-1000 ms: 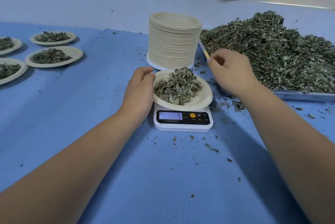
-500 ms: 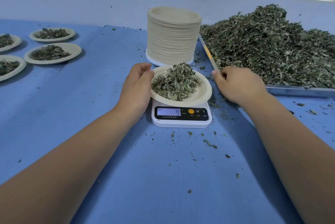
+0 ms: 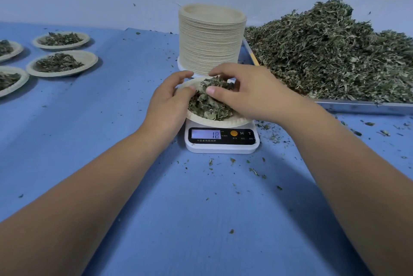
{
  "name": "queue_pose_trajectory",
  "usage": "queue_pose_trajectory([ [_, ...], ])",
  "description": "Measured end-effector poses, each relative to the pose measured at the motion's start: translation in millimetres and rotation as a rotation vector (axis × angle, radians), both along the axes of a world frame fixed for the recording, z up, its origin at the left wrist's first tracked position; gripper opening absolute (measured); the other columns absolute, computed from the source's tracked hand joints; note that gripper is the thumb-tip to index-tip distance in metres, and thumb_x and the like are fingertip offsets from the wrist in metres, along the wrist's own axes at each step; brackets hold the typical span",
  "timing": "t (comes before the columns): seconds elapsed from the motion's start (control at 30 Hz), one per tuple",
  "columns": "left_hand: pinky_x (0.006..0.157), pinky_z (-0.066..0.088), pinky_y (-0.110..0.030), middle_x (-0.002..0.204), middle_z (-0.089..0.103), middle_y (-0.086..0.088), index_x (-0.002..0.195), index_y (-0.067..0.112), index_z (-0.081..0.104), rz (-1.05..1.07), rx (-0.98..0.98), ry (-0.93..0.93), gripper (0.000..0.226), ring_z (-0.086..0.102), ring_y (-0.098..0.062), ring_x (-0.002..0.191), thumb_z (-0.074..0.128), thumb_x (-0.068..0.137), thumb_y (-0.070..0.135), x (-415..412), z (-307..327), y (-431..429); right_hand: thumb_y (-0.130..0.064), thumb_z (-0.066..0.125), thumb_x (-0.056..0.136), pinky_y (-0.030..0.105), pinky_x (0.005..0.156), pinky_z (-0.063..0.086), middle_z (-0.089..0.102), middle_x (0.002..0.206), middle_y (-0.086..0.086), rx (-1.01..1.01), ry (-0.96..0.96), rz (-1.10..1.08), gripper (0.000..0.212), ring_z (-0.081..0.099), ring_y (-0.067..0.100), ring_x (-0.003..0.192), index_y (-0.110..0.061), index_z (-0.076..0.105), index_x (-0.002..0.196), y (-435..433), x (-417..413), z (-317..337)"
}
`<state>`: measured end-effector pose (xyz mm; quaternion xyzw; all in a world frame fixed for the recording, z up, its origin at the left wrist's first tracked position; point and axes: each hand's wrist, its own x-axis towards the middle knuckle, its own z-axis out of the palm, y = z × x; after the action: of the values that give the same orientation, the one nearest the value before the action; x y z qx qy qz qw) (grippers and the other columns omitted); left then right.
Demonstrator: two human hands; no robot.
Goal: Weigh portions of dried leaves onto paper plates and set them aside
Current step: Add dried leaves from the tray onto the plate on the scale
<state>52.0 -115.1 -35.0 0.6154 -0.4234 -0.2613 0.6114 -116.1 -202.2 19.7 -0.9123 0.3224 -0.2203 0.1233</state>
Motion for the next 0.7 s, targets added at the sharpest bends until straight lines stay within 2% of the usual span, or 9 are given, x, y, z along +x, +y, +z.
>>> queue_pose_trajectory([
  [0.07,0.076,0.046,-0.009,0.102,0.066,0.028,0.118,0.037,0.067,0.002,-0.015,0.012,0.028,0.062,0.013,0.093,0.06,0.092,0.03,-1,1,0,-0.047,0.066,0.092,0.017,0.073,0.042,0.062,0.096,-0.019,-0.023,-0.049,-0.01,0.029,0.054,-0.003,0.076,-0.035,0.069,0.118,2,7,1],
  [0.17,0.076,0.041,-0.009,0.111,0.061,0.025,0.118,0.039,0.067,0.013,-0.013,0.016,0.036,0.056,0.02,0.091,0.056,0.083,0.04,-3,4,1,-0.039,0.072,0.089,0.004,0.066,0.037,0.06,0.079,-0.024,-0.031,-0.157,-0.032,0.018,0.055,-0.007,0.071,-0.032,0.074,0.106,1,10,7],
  [0.27,0.077,0.037,-0.007,0.117,0.059,0.024,0.118,0.04,0.067,0.018,-0.009,0.02,0.043,0.052,0.026,0.092,0.052,0.077,0.045,-3,5,1,-0.038,0.075,0.087,0.009,0.066,0.041,0.062,0.079,-0.023,0.039,-0.304,-0.064,0.018,0.056,-0.008,0.068,-0.032,0.075,0.104,-2,9,13],
  [0.33,0.077,0.038,-0.005,0.11,0.059,0.031,0.118,0.039,0.067,0.023,-0.012,0.017,0.038,0.05,0.027,0.093,0.051,0.084,0.039,-2,4,1,-0.032,0.078,0.086,0.014,0.07,0.048,0.066,0.081,-0.018,0.143,-0.443,-0.06,0.019,0.056,-0.008,0.065,-0.029,0.076,0.105,-4,8,15],
  [0.4,0.082,0.038,-0.01,0.111,0.057,0.031,0.12,0.038,0.067,0.033,-0.015,0.014,0.033,0.05,0.027,0.095,0.05,0.092,0.03,0,2,0,-0.026,0.08,0.085,0.022,0.071,0.054,0.068,0.079,-0.011,0.208,-0.545,-0.051,0.018,0.058,-0.002,0.063,-0.025,0.077,0.103,-4,7,16],
  [0.6,0.088,0.037,-0.014,0.115,0.056,0.03,0.121,0.039,0.066,0.044,0.0,0.015,0.034,0.048,0.02,0.107,0.047,0.096,0.026,0,2,0,-0.025,0.082,0.084,0.035,0.077,0.058,0.071,0.086,0.0,0.221,-0.649,-0.094,0.018,0.059,0.01,0.073,-0.03,0.072,0.098,-8,1,13],
  [0.67,0.091,0.038,-0.017,0.114,0.056,0.03,0.122,0.038,0.066,0.048,0.0,0.016,0.033,0.048,0.018,0.109,0.047,0.098,0.027,0,3,0,-0.021,0.081,0.084,0.032,0.073,0.058,0.07,0.086,0.004,0.274,-0.68,-0.098,0.02,0.058,0.01,0.071,-0.022,0.075,0.103,-11,-2,12],
  [0.7,0.092,0.039,-0.019,0.114,0.056,0.03,0.123,0.037,0.066,0.048,0.001,0.013,0.033,0.049,0.018,0.108,0.047,0.098,0.027,0,3,1,-0.019,0.081,0.085,0.027,0.069,0.055,0.068,0.081,0.0,0.289,-0.694,-0.098,0.022,0.056,0.007,0.068,-0.019,0.076,0.106,-13,-4,11],
])
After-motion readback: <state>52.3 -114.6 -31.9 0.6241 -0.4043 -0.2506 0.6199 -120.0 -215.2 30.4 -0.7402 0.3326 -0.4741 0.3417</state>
